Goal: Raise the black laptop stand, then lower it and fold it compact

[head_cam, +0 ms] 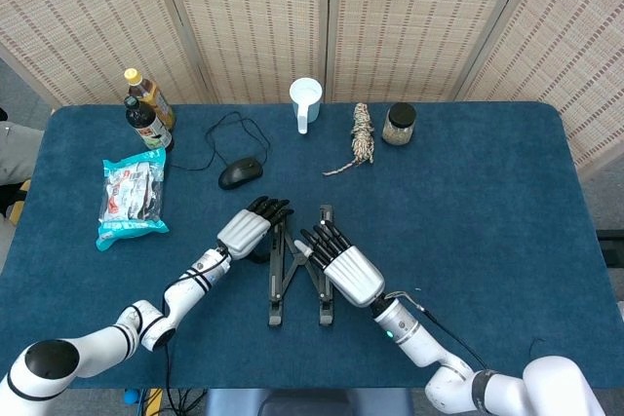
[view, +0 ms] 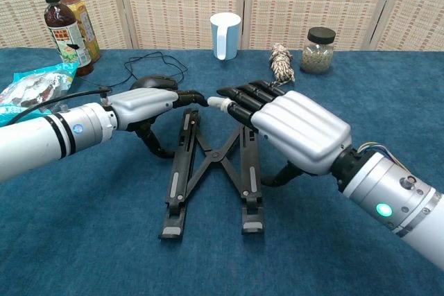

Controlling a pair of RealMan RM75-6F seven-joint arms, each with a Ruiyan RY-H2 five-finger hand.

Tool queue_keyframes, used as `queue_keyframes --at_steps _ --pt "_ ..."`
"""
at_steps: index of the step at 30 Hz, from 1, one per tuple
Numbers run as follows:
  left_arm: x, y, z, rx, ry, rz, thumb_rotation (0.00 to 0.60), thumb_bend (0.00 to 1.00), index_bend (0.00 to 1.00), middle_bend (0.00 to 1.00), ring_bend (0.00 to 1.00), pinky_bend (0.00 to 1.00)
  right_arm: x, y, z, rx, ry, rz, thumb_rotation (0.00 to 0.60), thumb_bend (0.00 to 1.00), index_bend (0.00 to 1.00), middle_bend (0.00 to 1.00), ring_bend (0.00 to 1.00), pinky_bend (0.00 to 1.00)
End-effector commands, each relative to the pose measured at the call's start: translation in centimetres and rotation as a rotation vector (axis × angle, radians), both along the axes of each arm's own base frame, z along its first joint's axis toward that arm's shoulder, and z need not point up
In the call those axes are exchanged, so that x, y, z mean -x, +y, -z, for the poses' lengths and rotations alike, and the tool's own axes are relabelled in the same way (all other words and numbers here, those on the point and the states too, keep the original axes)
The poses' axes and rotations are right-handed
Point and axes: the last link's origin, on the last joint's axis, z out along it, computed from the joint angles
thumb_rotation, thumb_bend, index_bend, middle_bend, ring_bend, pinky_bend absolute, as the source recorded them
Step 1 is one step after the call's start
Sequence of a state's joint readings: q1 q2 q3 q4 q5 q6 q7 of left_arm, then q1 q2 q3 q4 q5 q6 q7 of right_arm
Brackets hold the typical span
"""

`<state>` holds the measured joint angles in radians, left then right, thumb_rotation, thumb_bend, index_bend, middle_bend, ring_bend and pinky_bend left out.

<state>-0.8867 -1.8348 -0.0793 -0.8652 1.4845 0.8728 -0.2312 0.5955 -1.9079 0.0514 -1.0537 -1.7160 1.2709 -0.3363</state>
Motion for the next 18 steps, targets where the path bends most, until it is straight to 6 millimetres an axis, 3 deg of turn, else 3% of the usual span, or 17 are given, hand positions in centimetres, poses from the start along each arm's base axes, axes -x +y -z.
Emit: queue_keyframes --at_steps 1,18 --pt "-0.1 -0.1 0.0 0.003 -0.001 0.002 0.600 0.17 0.07 0.01 0.00 0.00 -0.4 -0.1 0.1 0.006 -0.012 -0.006 0.600 0.00 0.00 0.00 0.00 0.00" --pt "-0.8 -0.5 0.1 0.016 -0.011 0.023 0.600 0.17 0.07 0.01 0.00 0.00 -2.4 -0.2 1.1 0.012 -0.044 -0.034 0.600 0.00 0.00 0.00 0.00 0.00"
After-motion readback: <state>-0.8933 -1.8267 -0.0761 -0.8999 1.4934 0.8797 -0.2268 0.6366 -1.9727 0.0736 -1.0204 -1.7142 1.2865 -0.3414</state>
